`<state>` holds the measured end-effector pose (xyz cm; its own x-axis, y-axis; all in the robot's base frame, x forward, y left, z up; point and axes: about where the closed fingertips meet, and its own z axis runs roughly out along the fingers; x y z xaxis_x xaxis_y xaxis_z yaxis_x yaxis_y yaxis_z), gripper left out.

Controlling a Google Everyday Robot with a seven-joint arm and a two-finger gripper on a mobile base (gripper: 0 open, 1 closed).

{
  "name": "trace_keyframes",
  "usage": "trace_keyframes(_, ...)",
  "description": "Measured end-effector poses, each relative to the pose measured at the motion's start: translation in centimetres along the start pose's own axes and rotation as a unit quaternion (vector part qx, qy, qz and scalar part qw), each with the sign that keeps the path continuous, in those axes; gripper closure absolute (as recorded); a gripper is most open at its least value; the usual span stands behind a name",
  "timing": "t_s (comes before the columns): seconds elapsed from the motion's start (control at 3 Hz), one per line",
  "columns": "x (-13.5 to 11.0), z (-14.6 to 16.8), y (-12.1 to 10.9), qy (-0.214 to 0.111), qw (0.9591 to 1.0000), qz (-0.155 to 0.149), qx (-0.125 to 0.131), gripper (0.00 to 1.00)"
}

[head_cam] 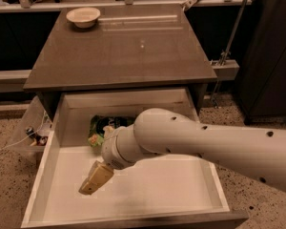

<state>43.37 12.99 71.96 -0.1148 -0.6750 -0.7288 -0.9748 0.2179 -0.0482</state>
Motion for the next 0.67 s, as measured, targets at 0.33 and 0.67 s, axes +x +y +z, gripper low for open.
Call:
trace_keyframes(0.33, 0.9, 2.2, -1.1, 0.008, 0.9999, 0.012, 0.002, 0.0)
trace_keyframes(0.67, 1.8, 3.5, -2.7, 0.031, 0.9985, 0.029, 0.035, 0.0)
